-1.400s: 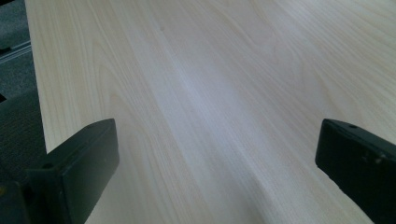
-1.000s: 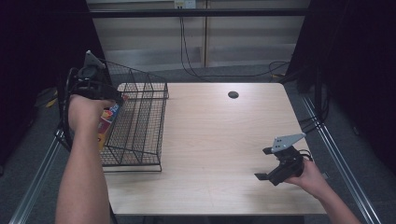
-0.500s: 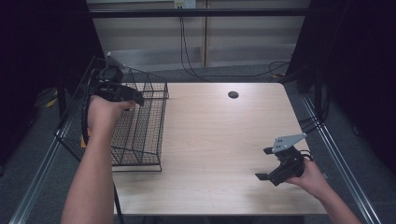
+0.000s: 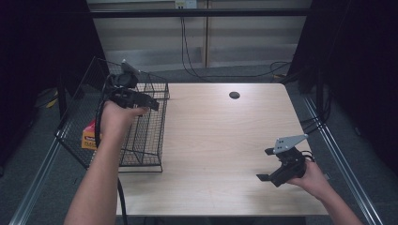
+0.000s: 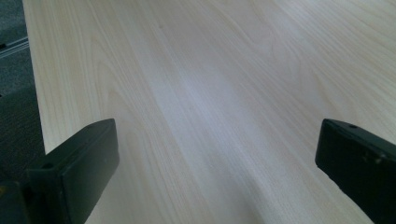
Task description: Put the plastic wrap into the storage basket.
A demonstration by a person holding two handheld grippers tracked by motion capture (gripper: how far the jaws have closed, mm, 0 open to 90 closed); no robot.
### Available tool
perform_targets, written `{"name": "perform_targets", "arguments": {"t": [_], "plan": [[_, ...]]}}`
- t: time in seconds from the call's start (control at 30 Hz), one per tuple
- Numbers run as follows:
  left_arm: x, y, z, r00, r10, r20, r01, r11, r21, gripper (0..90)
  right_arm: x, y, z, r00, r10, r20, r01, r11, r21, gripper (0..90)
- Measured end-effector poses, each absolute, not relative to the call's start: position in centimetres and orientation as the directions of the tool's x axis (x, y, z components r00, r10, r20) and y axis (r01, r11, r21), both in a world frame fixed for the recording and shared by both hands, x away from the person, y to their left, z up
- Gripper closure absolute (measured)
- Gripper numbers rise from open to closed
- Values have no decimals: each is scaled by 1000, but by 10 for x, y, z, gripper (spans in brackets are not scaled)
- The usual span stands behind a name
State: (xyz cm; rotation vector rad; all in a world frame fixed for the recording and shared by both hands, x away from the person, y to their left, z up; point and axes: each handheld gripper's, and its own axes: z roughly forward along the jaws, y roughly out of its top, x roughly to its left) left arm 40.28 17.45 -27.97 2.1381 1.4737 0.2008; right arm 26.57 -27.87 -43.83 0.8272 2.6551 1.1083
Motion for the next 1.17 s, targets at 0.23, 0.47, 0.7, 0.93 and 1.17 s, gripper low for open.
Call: {"name": "perform_targets", "arguments": {"t": [0.23,0.47,0.7,0.93,1.17], "plan": [[397,161,-288,441,878,-188,804,-293,518,103,265,-279,-438,-838,541,67,428,577,696,0],[392,153,-295,489,851,-191,782,-330,529,102,265,-278,-439,-838,542,58,426,585,690,0],[383,141,-305,541,823,-173,746,-374,551,100,265,-277,-440,-842,536,58,423,591,686,0],[372,124,-319,600,780,-178,712,-420,563,98,265,-277,-441,-839,541,51,423,590,688,0],[365,111,-328,640,748,-175,685,-452,572,93,267,-281,-445,-825,561,64,441,570,693,0]]}}
